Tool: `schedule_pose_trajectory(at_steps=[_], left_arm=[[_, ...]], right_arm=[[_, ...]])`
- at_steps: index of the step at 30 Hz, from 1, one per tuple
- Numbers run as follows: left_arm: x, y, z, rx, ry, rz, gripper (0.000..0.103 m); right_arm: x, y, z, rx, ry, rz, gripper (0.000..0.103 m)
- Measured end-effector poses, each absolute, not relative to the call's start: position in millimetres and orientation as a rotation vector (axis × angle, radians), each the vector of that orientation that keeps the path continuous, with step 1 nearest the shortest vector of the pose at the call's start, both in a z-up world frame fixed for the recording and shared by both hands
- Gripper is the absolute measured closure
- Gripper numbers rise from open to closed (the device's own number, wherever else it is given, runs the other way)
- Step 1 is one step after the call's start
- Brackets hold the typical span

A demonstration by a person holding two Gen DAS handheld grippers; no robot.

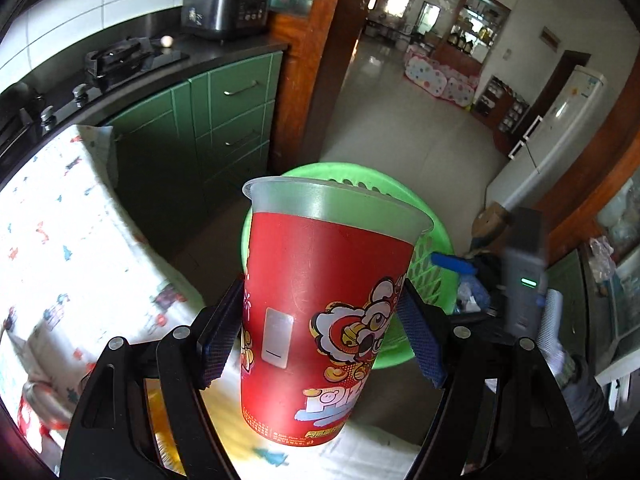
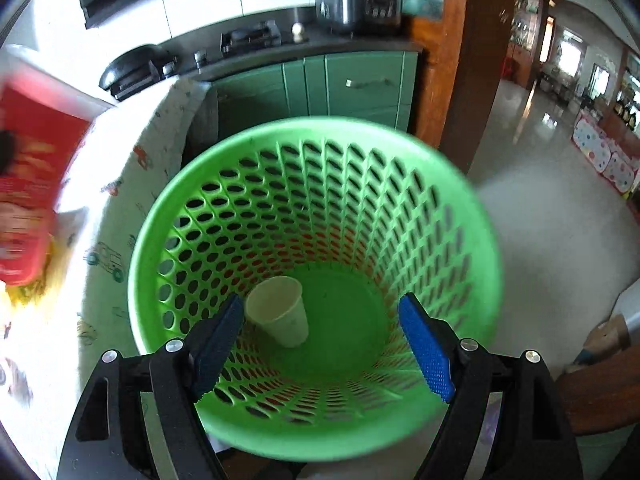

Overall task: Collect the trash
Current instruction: 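Carry both cups to the green basket and open both tools to drop them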

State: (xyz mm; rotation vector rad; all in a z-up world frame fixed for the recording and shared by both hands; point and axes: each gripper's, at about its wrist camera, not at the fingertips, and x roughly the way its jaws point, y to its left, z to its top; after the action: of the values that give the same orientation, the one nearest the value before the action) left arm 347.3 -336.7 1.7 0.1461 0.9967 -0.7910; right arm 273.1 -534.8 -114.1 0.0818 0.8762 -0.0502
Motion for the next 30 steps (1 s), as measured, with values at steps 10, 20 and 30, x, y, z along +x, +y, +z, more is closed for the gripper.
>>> schedule_pose_trajectory(at_steps=[10, 20, 30], left_arm=[[366, -408, -35, 0.235, 1.071, -0.778, 0.029], [388, -455, -80, 0.319, 1.164, -0.720, 0.029], [394, -472, -120, 0.380, 1.252, -0.669, 0.030]], right_arm=[[226, -563, -87, 0.155, 0.733, -0.076, 0.019], [208, -574, -102, 0.203, 0.720, -0.079, 0.019], [205, -579, -113, 0.250, 0.729, -0.074, 0.019]])
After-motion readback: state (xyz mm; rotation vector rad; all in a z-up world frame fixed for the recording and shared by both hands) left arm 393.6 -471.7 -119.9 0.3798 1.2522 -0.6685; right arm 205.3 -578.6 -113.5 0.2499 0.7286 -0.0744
